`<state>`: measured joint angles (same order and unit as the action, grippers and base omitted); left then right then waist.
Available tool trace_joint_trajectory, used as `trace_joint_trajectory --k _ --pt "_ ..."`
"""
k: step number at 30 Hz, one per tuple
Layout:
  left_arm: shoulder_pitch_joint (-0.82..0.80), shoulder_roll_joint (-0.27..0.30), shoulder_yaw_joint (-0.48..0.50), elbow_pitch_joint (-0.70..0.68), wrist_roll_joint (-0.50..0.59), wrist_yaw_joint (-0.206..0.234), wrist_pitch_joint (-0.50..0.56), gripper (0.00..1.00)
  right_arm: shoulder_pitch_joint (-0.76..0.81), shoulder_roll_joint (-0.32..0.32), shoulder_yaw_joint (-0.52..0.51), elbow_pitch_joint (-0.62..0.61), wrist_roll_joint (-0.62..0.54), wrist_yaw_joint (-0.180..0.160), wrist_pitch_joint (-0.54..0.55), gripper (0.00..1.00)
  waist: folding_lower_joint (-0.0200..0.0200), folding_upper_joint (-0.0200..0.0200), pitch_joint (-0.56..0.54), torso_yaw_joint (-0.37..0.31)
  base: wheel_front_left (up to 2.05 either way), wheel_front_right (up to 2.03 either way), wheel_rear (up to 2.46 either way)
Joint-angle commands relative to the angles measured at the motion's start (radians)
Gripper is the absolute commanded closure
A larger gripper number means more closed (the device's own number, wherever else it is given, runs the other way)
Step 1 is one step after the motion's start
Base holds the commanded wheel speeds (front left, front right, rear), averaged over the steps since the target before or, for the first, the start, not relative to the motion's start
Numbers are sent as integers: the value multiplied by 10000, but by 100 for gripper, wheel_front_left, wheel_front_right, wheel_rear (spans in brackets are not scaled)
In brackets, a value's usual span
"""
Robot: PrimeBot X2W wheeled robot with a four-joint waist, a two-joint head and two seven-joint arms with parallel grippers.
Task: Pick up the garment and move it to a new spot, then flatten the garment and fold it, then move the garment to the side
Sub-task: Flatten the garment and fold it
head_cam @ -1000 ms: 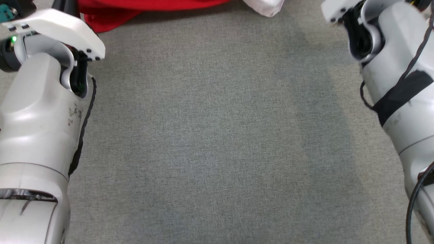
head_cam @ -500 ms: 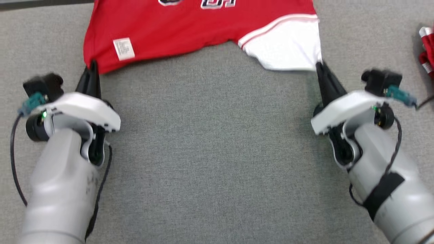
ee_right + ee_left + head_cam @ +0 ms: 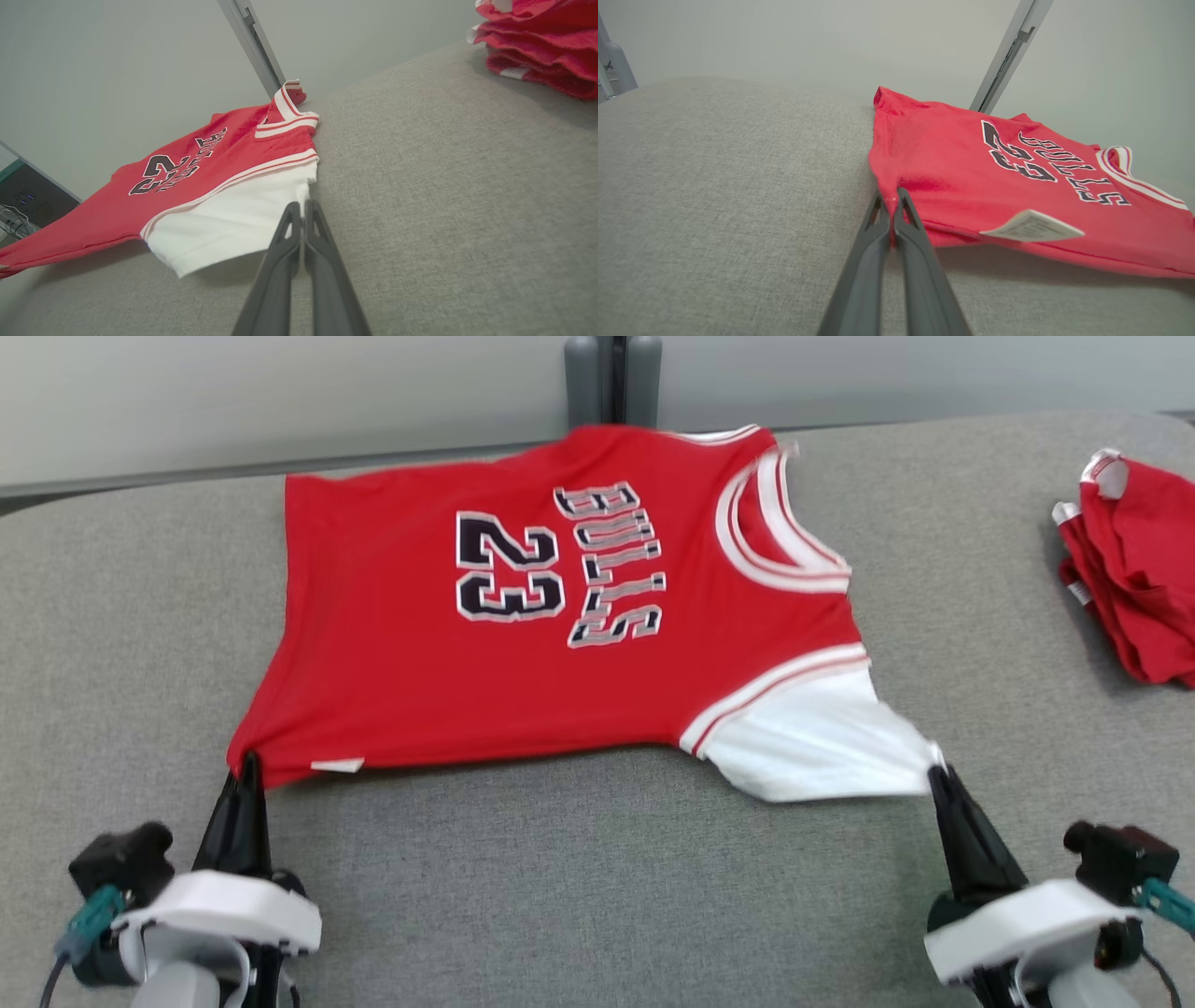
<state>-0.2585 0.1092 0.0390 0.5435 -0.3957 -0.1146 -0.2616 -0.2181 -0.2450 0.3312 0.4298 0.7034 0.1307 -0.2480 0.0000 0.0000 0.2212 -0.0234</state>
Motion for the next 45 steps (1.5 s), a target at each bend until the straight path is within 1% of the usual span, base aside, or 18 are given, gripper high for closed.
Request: trace_joint_trajectory --k 1,4,7,11,14,15,19,24,28,32,36,40,45 --pt "568 75 126 -486 114 80 -42 100 781 33 -395 -676 -294 0 381 100 0 0 -396 -97 0 0 0" --pt "1438 123 140 -1282 142 260 146 100 1981 247 -976 -1935 -860 -2 1197 100 0 0 -692 -163 0 0 0" --pt "2262 224 160 -2180 153 511 732 100 3141 548 -1585 -3254 -1474 -2 2188 100 0 0 -981 -214 0 0 0" --pt "3253 201 36 -3673 319 1079 1808 100 4556 1157 -2428 -4865 -2043 0 3363 100 0 0 -1329 -167 0 0 0" --pt "3932 221 59 -4699 421 1501 2529 100 5378 1447 -2861 -5893 -2387 -2 4160 100 0 0 -1566 -197 0 0 0" --pt "3932 221 59 -4699 421 1501 2529 100 5378 1447 -2861 -5893 -2387 -2 4160 100 0 0 -1566 -197 0 0 0" --pt "4685 327 117 -5830 556 1934 3349 100 6121 1706 -3141 -6859 -2498 -2 4990 100 0 0 -1835 -247 0 0 0" --pt "5341 396 115 -6937 667 2311 4112 100 6604 1848 -3258 -7580 -2547 0 5707 100 0 0 -2088 -271 0 0 0" --pt "5627 419 59 -7466 754 2502 4556 100 6688 1904 -3324 -7901 -2565 0 6059 100 0 0 -2149 -247 0 0 0" --pt "5609 380 -105 -7655 719 2572 4933 100 6436 1926 -3386 -7862 -2578 0 6168 100 0 0 -2035 -193 0 0 0" --pt "5218 417 -258 -7476 646 2475 5131 100 5863 1928 -3379 -7682 -2687 0 6055 100 0 0 -1684 -156 0 0 0" --pt "4632 434 -396 -7073 513 2298 5238 100 4862 1847 -3285 -7226 -2688 0 5838 100 0 0 -1188 -99 0 0 0" --pt "3728 522 -516 -6262 222 2018 5425 100 3393 1551 -3122 -6085 -2514 0 5449 100 0 0 -713 69 0 0 0"
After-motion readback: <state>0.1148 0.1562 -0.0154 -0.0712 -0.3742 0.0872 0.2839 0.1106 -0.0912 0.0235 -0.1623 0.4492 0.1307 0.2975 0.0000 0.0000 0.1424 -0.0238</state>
